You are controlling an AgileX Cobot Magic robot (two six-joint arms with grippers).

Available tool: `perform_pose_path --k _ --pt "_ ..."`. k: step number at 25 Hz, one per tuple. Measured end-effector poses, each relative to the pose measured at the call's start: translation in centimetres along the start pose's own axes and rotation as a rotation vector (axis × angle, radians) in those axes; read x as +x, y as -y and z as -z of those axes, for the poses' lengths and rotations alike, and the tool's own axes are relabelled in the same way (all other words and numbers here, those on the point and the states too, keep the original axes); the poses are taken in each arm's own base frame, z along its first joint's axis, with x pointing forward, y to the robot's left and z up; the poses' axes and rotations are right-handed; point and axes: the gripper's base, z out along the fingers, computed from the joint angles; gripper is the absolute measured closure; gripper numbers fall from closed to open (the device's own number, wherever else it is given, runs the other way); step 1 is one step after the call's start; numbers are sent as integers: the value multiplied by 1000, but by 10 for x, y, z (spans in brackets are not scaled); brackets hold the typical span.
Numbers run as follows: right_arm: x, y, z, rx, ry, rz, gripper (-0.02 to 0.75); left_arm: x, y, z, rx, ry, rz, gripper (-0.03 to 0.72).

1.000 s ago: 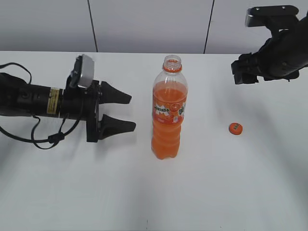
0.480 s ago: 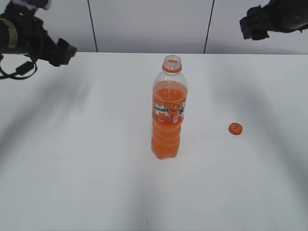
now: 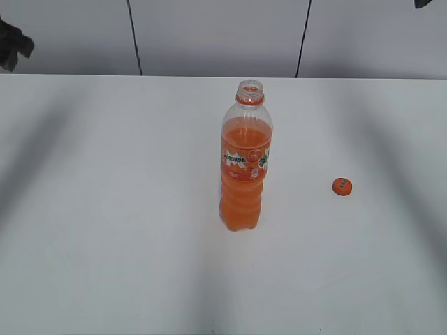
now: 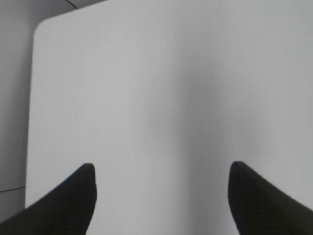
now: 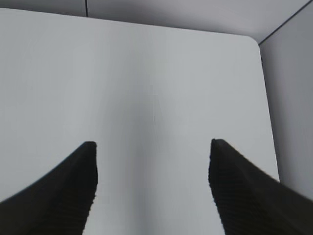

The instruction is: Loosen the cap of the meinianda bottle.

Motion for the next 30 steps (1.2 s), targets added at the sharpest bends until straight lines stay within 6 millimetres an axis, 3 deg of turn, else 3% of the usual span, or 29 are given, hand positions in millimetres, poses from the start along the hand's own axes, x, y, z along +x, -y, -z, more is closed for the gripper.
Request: perform_pose_path --k 8,16,20,23,30 --pt "-9 14 35 -113 -105 46 204 -18 -13 57 131 -88 78 181" --pt "-9 11 69 -233 -37 21 204 -7 -23 117 225 22 148 181" --pt "9 22 89 -186 -28 32 204 27 -25 134 206 4 129 185" --pt "39 29 100 -172 -61 23 204 67 -23 140 200 -44 116 186" --pt "139 30 140 -199 -60 9 204 163 -15 177 270 14 155 185"
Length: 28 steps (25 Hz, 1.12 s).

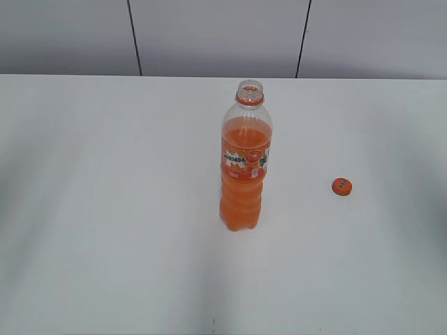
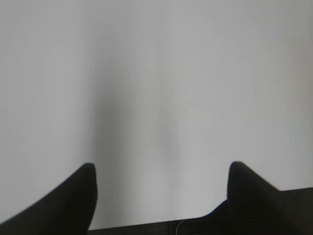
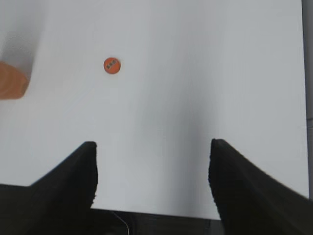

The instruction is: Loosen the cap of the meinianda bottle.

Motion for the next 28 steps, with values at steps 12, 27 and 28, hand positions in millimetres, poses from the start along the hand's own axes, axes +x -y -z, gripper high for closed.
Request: perform_pose_path --k 12,27,28 --pt "155 -9 18 3 261 -7 204 128 -1 59 58 385 28 191" --pt "211 -12 25 13 457 -4 204 185 6 34 106 560 -30 200" --pt "211 -12 25 13 456 -4 204 185 7 32 120 558 -44 200"
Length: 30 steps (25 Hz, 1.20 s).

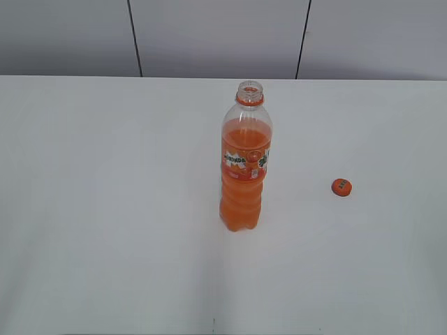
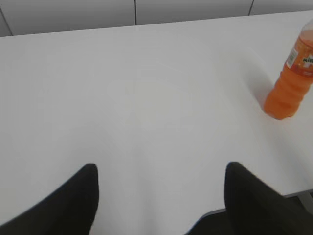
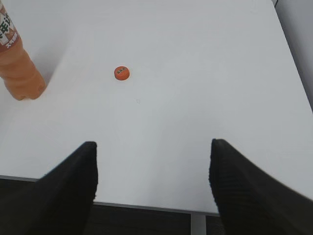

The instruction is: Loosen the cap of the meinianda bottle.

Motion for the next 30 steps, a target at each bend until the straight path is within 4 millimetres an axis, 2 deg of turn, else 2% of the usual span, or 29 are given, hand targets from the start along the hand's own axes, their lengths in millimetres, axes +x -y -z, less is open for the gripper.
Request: perform_pose_path --k 5,12,16,30 --pt "3 -1 -4 -10 -18 -1 204 1 5 -7 64 19 -23 200" --pt "4 -2 -11 -21 -2 -5 204 4 5 -11 67 9 -24 200" --pt "4 -2 -11 -22 -2 -4 204 4 5 -11 67 9 -19 227" --pt "4 -2 -12 -22 2 -3 204 4 -1 -11 -5 9 -22 238"
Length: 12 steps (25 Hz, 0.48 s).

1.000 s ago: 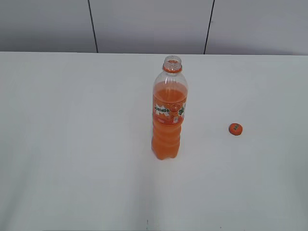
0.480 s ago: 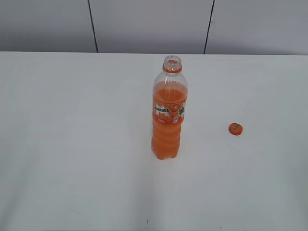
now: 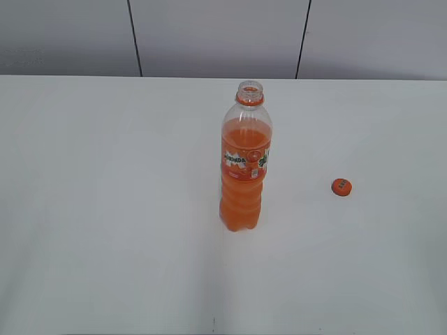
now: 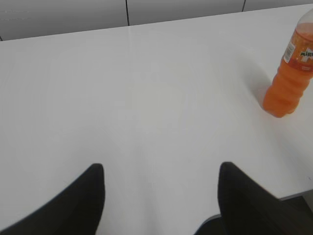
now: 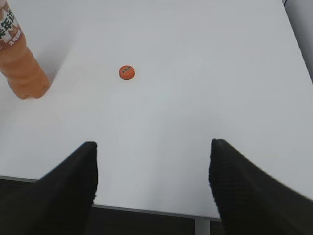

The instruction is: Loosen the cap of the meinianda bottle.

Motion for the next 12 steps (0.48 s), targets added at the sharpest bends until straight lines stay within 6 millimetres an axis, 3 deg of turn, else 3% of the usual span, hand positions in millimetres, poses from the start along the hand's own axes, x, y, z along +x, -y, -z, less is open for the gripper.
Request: perform_pose_path --k 12 --pt "0 0 0 48 -1 -26 205 0 1 -1 -80 -1 39 252"
